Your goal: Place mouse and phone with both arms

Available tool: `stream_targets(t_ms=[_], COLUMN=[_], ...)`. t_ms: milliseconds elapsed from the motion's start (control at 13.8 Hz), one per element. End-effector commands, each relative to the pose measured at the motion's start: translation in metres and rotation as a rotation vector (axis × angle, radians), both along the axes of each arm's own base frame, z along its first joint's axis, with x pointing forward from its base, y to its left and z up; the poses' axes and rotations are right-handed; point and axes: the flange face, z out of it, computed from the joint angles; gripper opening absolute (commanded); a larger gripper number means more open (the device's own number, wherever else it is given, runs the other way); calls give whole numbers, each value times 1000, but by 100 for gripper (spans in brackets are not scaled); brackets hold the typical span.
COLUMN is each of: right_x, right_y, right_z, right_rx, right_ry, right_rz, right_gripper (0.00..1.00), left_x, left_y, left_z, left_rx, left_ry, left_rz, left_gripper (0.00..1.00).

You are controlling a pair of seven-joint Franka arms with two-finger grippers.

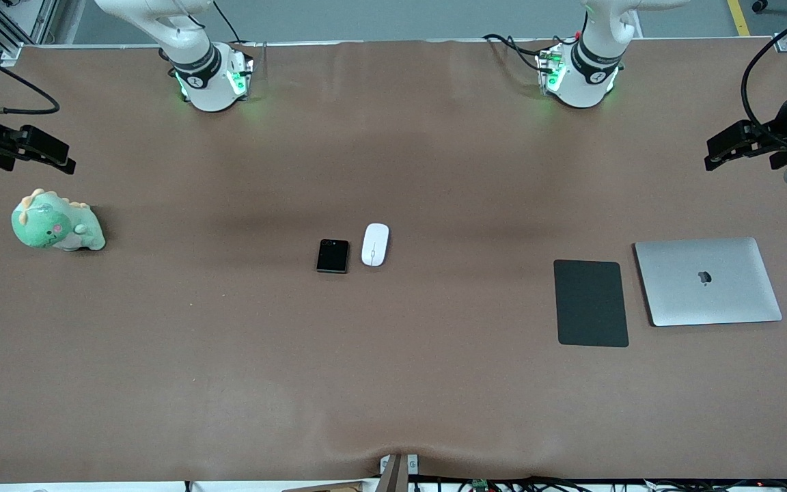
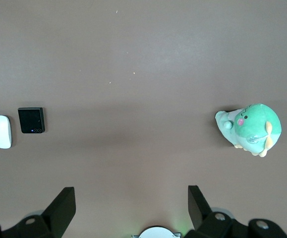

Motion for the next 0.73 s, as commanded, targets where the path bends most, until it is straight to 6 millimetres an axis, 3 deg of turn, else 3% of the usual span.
stream_targets(t_ms=[0,363,580,653], right_x=[0,3,5,7], right_y=[-4,-4,-1,-1], right_z=[7,5,-1,-5], right_rx=[9,9,6,6], right_ry=[-10,-12,6,12], right_rz=[-3,-1,-1,3], right_gripper=[100,100,100,100], left_x=[-5,2,4,6], left_y=[-2,-14,-48,-68], left_z=[9,0,-10,-18], left_rx=[10,6,11,17], left_ry=[-16,-3,12,23], left_rz=[-11,-13,-21,-20], left_gripper=[100,100,100,100])
